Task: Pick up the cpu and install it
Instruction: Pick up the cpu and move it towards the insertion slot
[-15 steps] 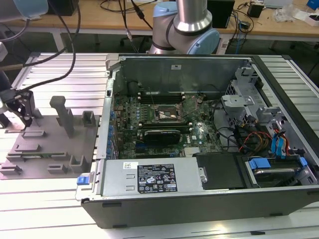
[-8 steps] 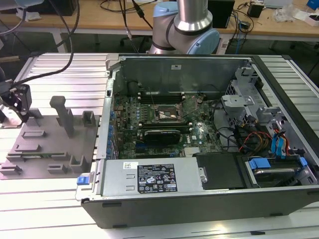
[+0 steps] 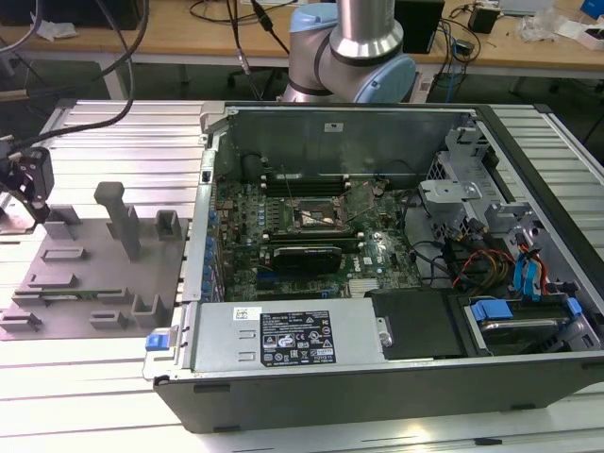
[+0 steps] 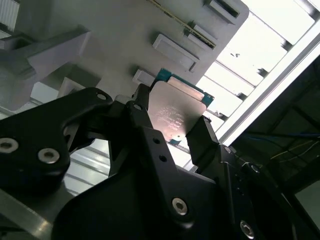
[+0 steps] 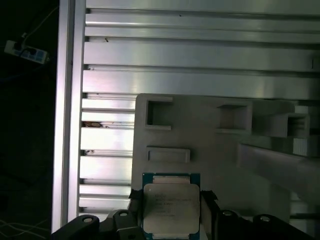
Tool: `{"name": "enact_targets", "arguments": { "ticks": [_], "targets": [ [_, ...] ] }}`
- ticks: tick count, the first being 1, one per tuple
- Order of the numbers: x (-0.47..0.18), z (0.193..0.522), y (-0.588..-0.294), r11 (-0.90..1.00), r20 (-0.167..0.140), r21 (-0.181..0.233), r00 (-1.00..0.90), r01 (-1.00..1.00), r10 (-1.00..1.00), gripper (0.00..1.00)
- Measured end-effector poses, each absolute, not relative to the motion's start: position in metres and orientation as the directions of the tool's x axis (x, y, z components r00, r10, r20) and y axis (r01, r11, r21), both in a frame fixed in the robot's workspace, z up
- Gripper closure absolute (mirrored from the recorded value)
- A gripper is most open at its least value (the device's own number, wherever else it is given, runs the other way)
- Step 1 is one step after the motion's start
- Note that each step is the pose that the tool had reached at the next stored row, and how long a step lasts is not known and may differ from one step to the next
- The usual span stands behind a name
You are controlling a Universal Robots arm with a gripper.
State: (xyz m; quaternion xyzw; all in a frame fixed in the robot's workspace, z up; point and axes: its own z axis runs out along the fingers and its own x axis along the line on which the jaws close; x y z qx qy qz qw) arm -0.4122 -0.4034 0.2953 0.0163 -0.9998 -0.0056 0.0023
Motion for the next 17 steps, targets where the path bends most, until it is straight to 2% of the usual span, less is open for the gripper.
{"name": "enact_targets", "arguments": {
  "ticks": [17],
  "targets": [
    [-0.412,0.32,-0.403,0.999,0.004,0.011,-0.999,-0.033,-0.033,0.45]
  ]
}}
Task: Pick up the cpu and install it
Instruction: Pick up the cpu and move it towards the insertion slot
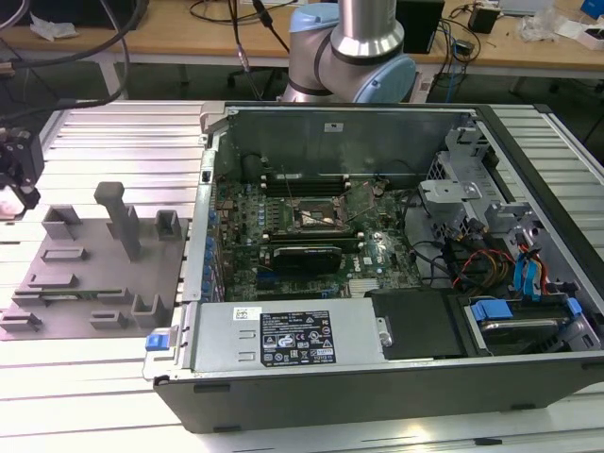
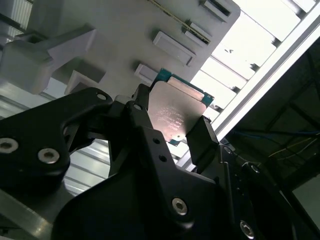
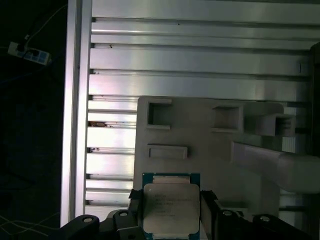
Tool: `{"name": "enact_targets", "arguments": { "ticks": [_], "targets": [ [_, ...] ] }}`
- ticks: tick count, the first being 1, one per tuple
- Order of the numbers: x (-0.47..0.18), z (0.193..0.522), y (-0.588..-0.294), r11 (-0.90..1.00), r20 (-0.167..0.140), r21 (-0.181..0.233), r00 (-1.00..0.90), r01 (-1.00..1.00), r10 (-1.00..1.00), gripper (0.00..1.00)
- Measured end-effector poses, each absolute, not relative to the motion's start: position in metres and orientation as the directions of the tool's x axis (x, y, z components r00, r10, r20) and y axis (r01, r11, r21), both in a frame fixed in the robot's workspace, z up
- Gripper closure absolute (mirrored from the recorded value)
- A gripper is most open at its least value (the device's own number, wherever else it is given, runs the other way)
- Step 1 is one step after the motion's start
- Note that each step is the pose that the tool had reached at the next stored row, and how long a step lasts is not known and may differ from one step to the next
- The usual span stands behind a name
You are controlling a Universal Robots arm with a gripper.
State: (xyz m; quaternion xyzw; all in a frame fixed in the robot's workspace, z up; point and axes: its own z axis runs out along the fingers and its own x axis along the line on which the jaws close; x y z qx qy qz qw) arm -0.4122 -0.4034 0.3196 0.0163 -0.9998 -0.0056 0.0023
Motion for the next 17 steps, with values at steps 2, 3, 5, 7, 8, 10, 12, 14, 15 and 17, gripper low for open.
{"name": "enact_targets", "arguments": {
  "ticks": [2,3,5,7,8,10,12,14,15,17],
  "targets": [
    [-0.412,0.321,-0.403,0.999,0.004,0.011,-0.999,-0.033,-0.033,0.45],
    [-0.412,0.321,-0.403,0.999,0.004,0.011,-0.999,-0.033,-0.033,0.45],
    [-0.412,0.321,-0.403,0.999,0.004,0.011,-0.999,-0.033,-0.033,0.45],
    [-0.412,0.321,-0.403,0.999,0.004,0.011,-0.999,-0.033,-0.033,0.45],
    [-0.411,0.322,-0.403,0.999,0.005,0.011,-0.999,-0.033,-0.033,0.45],
    [-0.41,0.322,-0.403,0.999,0.004,0.011,-0.999,-0.033,-0.033,0.45],
    [-0.409,0.322,-0.403,0.999,0.004,0.011,-0.999,-0.032,-0.032,0.45],
    [-0.409,0.324,-0.403,0.999,0.004,0.011,-0.999,-0.033,-0.033,0.45],
    [-0.409,0.329,-0.403,0.999,0.004,0.011,-0.999,-0.033,-0.033,0.45],
    [-0.409,0.335,-0.403,0.999,0.004,0.011,-0.999,-0.033,-0.033,0.45]
  ]
}}
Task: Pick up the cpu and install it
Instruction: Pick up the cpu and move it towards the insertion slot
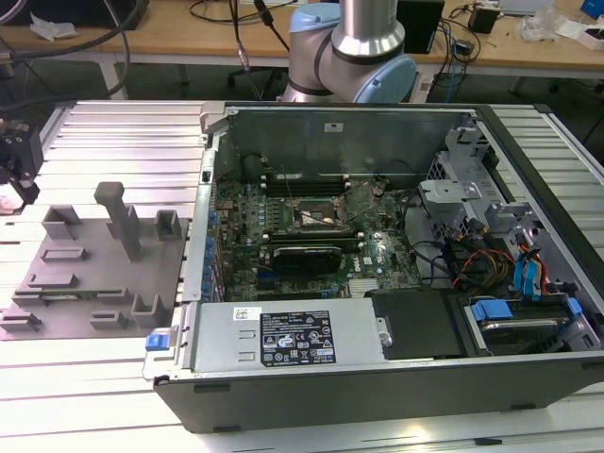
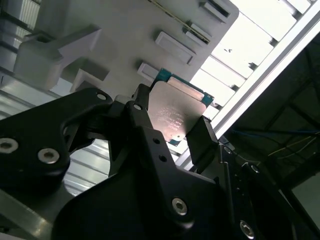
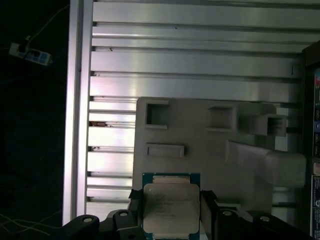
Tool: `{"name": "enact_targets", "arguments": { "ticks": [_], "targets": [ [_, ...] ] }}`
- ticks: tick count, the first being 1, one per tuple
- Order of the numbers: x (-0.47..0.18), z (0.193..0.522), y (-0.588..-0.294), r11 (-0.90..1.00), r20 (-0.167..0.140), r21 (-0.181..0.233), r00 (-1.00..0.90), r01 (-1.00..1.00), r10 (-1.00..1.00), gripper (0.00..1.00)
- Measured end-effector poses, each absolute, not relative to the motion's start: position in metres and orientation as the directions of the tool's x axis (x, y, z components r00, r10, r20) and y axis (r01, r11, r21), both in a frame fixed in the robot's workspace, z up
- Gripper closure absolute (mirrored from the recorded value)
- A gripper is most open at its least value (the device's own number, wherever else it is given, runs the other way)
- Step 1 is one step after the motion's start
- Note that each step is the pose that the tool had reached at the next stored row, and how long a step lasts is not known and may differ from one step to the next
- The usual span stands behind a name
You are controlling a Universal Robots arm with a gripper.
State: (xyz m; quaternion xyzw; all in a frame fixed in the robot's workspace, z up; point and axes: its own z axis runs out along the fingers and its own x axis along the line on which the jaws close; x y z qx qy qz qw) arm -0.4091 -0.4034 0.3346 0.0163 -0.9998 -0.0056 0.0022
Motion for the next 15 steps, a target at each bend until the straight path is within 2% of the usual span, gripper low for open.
{"name": "enact_targets", "arguments": {
  "ticks": [15],
  "targets": [
    [-0.409,0.387,-0.403,0.999,0.0,0.011,-0.999,-0.033,-0.033,0.45]
  ]
}}
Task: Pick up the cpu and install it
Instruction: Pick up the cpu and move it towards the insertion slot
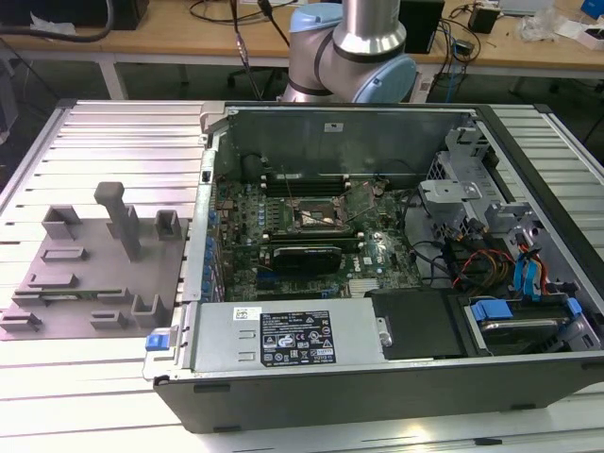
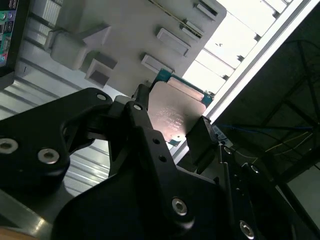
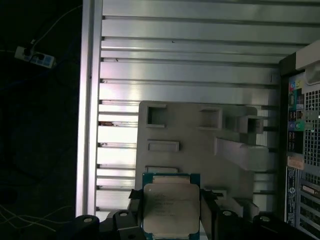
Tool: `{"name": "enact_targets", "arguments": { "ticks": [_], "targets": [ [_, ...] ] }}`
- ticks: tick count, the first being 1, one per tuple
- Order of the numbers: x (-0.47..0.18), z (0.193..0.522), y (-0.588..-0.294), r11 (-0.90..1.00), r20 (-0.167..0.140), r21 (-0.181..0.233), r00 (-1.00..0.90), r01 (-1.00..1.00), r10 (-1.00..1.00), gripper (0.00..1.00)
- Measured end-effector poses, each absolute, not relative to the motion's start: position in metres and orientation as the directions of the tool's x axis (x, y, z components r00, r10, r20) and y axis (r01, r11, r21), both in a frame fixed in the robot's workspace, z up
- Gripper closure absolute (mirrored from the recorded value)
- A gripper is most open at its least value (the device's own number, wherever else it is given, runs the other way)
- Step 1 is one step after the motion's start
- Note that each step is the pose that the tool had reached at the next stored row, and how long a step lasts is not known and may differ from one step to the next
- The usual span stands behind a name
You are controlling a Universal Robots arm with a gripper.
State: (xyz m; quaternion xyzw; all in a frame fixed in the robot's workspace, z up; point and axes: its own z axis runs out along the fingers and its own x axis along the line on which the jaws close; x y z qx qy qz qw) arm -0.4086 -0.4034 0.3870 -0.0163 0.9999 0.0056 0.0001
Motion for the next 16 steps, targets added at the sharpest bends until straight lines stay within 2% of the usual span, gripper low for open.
{"name": "enact_targets", "arguments": {
  "ticks": [16],
  "targets": [
    [-0.373,0.387,-0.407,0.999,0.0,0.011,-0.999,-0.033,-0.033,0.45]
  ]
}}
